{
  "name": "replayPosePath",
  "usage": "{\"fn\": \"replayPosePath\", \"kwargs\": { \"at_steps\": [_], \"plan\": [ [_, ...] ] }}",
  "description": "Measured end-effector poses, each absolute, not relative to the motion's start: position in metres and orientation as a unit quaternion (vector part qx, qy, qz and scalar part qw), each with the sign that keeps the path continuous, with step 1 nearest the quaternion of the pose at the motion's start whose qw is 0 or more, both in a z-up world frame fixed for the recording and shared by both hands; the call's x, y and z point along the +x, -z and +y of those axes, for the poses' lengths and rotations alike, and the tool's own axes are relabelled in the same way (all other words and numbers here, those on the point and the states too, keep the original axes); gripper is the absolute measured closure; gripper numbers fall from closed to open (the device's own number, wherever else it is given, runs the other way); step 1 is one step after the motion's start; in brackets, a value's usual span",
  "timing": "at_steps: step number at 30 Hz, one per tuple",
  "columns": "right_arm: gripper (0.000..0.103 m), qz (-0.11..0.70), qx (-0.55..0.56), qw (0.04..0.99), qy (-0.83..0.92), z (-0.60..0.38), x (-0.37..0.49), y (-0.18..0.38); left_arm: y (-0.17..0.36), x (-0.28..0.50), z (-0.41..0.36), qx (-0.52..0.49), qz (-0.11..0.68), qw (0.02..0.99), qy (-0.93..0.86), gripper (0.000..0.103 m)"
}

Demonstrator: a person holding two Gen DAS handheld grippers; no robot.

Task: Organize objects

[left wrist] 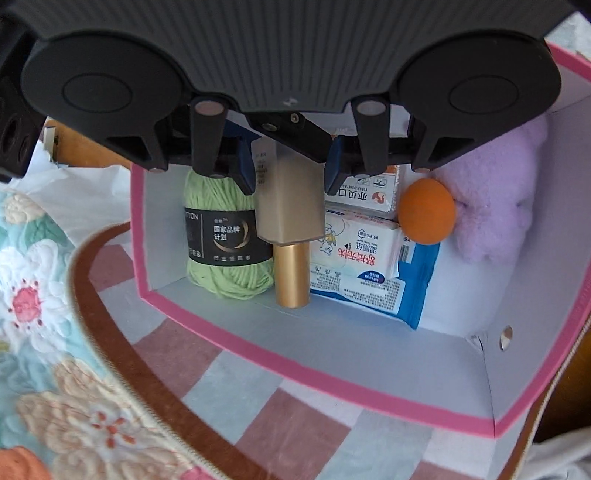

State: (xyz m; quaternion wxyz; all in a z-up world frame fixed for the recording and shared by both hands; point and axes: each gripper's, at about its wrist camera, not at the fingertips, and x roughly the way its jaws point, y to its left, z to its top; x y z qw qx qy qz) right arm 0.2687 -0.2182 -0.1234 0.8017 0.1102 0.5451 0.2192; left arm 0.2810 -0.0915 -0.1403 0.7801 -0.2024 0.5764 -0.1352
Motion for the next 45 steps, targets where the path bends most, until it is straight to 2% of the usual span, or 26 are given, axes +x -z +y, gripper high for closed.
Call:
{"fn": "replayPosePath", "kwargs": {
  "at_steps": [6,11,13,16,19,23,25,28,37,45],
  "plan": [
    [0.061,0.544,0.081,0.809,-0.207,-0.212,0.266,0.132,0.143,0.277,-0.093,-0.208,0.577,0.782,0.11,0.064],
    [0.058,0.534,0.086,0.817,-0.2,-0.209,0.266,0.132,0.127,0.273,-0.083,-0.211,0.563,0.794,0.096,0.059],
    [0.048,0.533,0.095,0.815,-0.206,-0.212,0.264,0.13,0.116,0.267,-0.078,-0.197,0.554,0.803,0.092,0.048],
    [0.042,0.512,0.082,0.825,-0.222,-0.219,0.248,0.119,0.1,0.251,-0.07,-0.166,0.543,0.819,0.082,0.039],
    [0.04,0.482,0.04,0.844,-0.23,-0.223,0.227,0.102,0.085,0.23,-0.063,-0.137,0.542,0.826,0.068,0.032],
    [0.035,0.434,-0.006,0.87,-0.234,-0.228,0.196,0.068,0.058,0.199,-0.053,-0.094,0.536,0.837,0.056,0.03],
    [0.033,0.415,-0.023,0.878,-0.237,-0.23,0.181,0.051,0.042,0.181,-0.046,-0.086,0.524,0.845,0.065,0.021],
    [0.032,0.398,-0.027,0.887,-0.233,-0.236,0.162,0.026,0.019,0.153,-0.035,-0.08,0.506,0.855,0.077,0.016],
    [0.031,0.387,-0.005,0.894,-0.224,-0.249,0.11,-0.011,-0.01,0.09,-0.016,-0.013,0.508,0.857,0.087,0.013],
    [0.027,0.391,-0.023,0.897,-0.204,-0.258,0.067,-0.032,-0.028,0.053,0.003,-0.016,0.484,0.873,0.062,0.012]
  ]
}}
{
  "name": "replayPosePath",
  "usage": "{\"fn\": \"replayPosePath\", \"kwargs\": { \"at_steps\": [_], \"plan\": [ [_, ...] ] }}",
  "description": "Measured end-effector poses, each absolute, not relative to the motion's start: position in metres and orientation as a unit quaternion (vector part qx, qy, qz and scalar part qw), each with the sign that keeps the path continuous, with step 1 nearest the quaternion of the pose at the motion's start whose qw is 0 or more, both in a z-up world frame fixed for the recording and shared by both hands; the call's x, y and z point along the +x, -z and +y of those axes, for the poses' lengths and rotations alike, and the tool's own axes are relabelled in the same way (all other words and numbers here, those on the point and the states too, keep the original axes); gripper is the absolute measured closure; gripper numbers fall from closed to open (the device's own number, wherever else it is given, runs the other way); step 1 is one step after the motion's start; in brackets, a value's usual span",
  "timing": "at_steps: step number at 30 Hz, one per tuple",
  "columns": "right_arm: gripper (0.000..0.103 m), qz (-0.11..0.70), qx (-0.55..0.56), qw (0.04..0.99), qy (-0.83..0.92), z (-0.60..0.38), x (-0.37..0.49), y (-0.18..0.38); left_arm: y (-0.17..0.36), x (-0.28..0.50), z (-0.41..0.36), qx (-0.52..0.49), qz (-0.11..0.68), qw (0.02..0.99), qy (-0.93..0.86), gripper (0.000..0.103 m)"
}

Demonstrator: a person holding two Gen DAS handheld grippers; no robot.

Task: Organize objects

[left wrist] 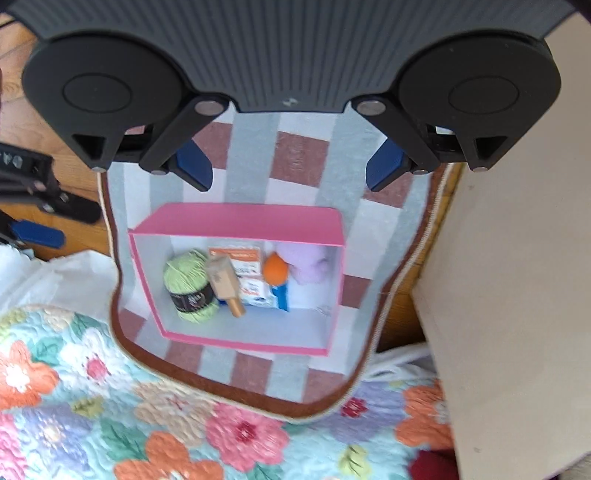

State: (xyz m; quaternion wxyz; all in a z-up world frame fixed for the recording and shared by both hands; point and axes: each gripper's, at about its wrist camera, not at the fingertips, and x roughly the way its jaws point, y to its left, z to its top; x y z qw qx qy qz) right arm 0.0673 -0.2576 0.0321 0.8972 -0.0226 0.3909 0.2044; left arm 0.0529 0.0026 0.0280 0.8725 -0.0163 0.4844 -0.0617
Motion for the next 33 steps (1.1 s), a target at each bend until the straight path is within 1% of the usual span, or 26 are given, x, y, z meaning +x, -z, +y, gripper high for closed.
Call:
{"fn": "replayPosePath", "kwargs": {
  "at_steps": [5,8,11,15,16,19,22,33],
  "plan": [
    [0.024,0.39,-0.017,0.899,-0.2,-0.259,0.049,-0.041,-0.039,0.044,0.008,-0.018,0.476,0.877,0.064,0.012],
    [0.022,0.398,-0.012,0.896,-0.197,-0.258,0.044,-0.041,-0.041,0.038,0.009,-0.02,0.476,0.877,0.067,0.01],
    [0.015,0.409,-0.007,0.892,-0.19,-0.258,0.04,-0.039,-0.039,0.032,0.008,-0.015,0.478,0.876,0.066,0.009],
    [0.0,0.415,0.011,0.893,-0.174,-0.263,0.038,-0.036,-0.033,0.028,0.006,-0.012,0.486,0.872,0.062,0.006],
    [0.0,0.419,0.019,0.892,-0.168,-0.265,0.038,-0.035,-0.032,0.029,0.006,-0.013,0.488,0.871,0.062,0.003],
    [0.0,0.445,0.006,0.881,-0.159,-0.265,0.041,-0.03,-0.028,0.029,0.006,-0.015,0.495,0.867,0.057,0.001],
    [0.0,0.459,0.025,0.873,-0.161,-0.27,0.042,-0.025,-0.024,0.031,0.006,-0.018,0.51,0.859,0.052,0.0],
    [0.0,0.452,0.024,0.88,-0.141,-0.281,0.04,-0.027,-0.019,0.032,0.005,-0.014,0.526,0.849,0.055,0.0]
  ]
}}
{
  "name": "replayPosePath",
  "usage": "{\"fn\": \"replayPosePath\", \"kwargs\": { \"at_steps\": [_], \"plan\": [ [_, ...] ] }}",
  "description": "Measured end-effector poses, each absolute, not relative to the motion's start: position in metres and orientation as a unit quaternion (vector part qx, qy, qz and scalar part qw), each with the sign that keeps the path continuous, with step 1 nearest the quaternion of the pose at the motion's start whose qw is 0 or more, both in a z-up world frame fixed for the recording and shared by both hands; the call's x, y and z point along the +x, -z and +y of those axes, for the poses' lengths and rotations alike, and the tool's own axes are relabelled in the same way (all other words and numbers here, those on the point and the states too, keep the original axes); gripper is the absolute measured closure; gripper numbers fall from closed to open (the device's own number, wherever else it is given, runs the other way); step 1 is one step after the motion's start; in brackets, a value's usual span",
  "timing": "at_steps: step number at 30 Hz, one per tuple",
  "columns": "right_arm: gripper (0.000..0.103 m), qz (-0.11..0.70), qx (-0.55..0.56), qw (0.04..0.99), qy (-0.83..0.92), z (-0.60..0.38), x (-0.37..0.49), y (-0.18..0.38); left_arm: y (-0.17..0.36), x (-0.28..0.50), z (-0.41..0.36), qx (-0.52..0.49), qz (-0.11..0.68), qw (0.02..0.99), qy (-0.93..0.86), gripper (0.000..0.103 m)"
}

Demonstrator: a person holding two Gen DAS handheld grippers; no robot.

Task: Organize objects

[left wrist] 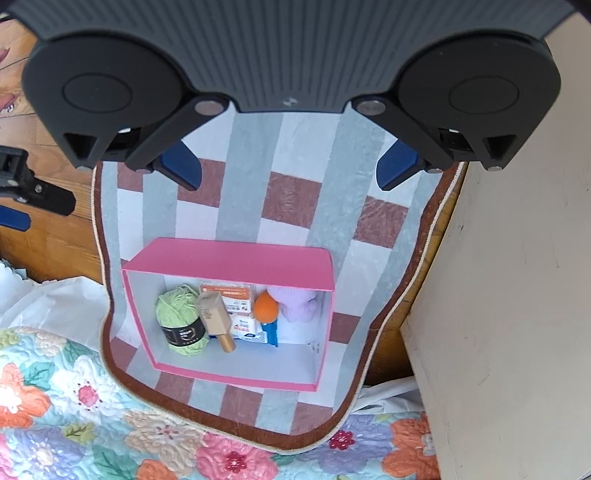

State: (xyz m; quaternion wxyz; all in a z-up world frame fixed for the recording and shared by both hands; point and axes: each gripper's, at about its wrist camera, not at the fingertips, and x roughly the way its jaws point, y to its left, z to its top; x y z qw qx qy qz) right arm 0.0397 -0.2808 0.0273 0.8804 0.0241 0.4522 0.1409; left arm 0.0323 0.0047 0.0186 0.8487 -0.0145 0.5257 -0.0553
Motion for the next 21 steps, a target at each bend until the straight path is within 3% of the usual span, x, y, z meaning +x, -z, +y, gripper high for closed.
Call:
{"fn": "replayPosePath", "kwargs": {
  "at_steps": [21],
  "plan": [
    [0.0,0.48,0.027,0.87,-0.107,-0.287,0.044,-0.022,-0.005,0.039,0.003,0.003,0.551,0.834,0.029,0.0]
  ]
}}
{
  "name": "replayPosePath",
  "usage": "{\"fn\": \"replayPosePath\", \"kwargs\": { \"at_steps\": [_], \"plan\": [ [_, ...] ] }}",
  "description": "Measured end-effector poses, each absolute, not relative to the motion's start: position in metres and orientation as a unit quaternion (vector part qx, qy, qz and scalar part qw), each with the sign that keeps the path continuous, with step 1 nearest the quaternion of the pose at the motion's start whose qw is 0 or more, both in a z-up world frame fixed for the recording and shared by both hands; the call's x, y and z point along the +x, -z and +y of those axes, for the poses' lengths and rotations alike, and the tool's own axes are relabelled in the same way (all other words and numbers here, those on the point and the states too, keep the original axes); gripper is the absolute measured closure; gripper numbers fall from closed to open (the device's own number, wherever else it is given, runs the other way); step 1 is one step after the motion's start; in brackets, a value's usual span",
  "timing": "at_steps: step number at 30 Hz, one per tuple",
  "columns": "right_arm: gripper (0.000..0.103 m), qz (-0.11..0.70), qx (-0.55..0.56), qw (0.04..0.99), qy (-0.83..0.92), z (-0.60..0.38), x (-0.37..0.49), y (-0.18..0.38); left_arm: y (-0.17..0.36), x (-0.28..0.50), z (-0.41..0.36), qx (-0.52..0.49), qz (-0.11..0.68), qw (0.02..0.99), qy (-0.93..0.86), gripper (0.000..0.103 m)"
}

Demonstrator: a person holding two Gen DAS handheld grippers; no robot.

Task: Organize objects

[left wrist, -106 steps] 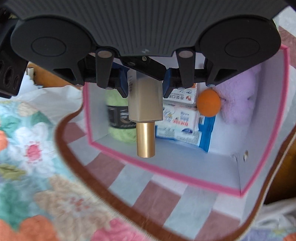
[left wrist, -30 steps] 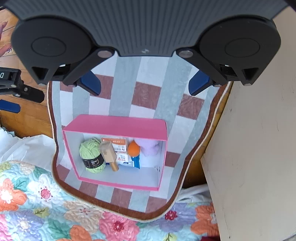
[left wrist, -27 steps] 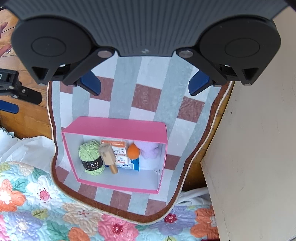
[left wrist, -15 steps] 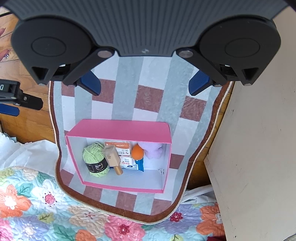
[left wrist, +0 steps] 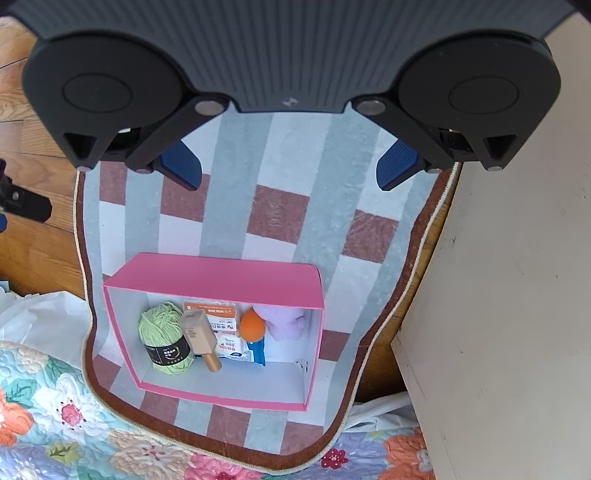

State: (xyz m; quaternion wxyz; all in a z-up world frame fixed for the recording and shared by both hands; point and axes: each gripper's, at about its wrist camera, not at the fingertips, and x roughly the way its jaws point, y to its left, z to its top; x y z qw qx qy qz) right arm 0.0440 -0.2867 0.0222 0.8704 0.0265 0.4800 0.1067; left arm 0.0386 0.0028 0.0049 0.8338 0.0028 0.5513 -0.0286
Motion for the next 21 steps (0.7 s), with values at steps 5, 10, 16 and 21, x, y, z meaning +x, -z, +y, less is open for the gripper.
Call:
{"fn": "replayPosePath", "kwargs": {
  "at_steps": [5,10,16,21],
  "plan": [
    [0.0,0.48,0.021,0.869,-0.115,-0.2849,0.0415,-0.0245,0.0008,0.0394,0.0031,0.005,0.557,0.83,0.021,0.0],
    [0.0,0.481,0.019,0.869,-0.118,-0.2834,0.0399,-0.0252,0.0002,0.0401,0.0057,0.003,0.556,0.831,0.016,0.0],
    [0.0,0.486,0.018,0.866,-0.114,-0.284,0.0398,-0.0241,0.0001,0.0405,0.0083,0.001,0.56,0.828,0.015,0.0],
    [0.0,0.488,0.017,0.865,-0.113,-0.2832,0.0393,-0.0234,-0.0003,0.0416,0.0086,-0.001,0.563,0.826,0.022,0.0]
  ]
}}
